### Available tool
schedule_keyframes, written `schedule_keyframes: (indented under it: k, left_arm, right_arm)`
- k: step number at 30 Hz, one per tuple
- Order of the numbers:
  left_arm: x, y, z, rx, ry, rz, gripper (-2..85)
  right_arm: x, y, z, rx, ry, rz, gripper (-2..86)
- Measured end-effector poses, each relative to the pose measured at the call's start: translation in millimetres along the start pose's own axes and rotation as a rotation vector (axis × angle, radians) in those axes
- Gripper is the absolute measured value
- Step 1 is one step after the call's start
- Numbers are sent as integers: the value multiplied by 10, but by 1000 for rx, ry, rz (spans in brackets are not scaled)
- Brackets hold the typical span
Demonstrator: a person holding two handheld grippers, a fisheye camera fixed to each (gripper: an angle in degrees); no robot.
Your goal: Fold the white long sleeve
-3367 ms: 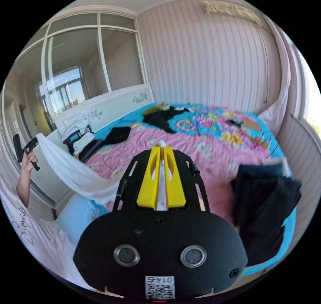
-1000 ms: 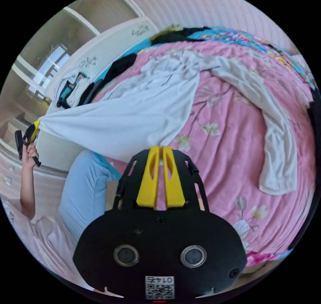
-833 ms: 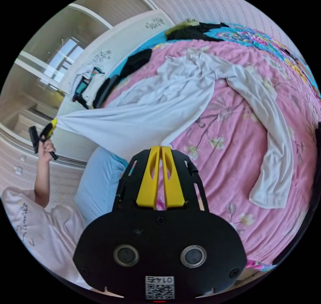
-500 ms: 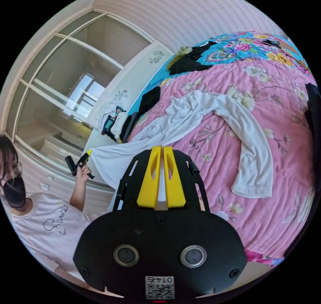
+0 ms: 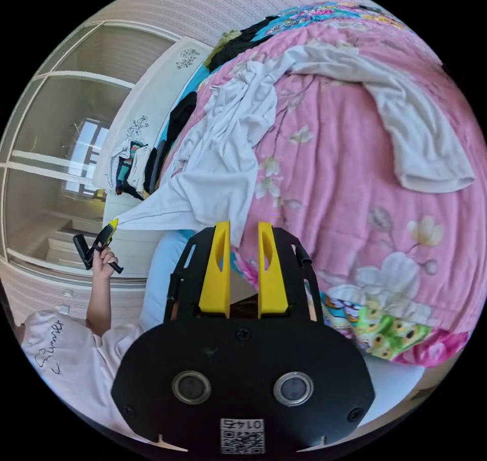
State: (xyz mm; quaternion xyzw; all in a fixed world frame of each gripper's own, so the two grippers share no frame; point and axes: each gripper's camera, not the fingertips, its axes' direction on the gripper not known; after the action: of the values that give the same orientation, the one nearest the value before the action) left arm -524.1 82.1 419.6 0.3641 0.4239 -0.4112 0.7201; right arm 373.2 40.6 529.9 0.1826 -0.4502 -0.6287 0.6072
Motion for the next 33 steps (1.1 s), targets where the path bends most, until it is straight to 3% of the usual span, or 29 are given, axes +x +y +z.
schedule_keyframes:
  k: [7,14,19,23,27,31,33]
  left_arm:
    - [-32,-1,-35,25,39,-42,-9]
    - [157,-26,-262,26,157,67,-10]
    - [407,200,-626,80,356,242,-9]
    - [391,393,-1027,201,512,302,-9]
    - [312,475,-1084,216,459,258,-9]
    - [292,141,-259,22,261,151,-10]
    - [297,-294,274,-59,228,103,-10]
  right_arm:
    - [-356,-19,-7,-25,-48,81,25]
    - [-448,372,-1855,199,-374,-14,10]
    - [-720,1049,-2884,242,-385,-133,9]
    - [-1023,1575,-3542,360,-517,-270,8]
    - [-1050,1690,-3667,365,-481,-199,7]
    - [-878,953,-3236,206,-283,85,6]
    - [-924,388,-3257,302,-305,173,5]
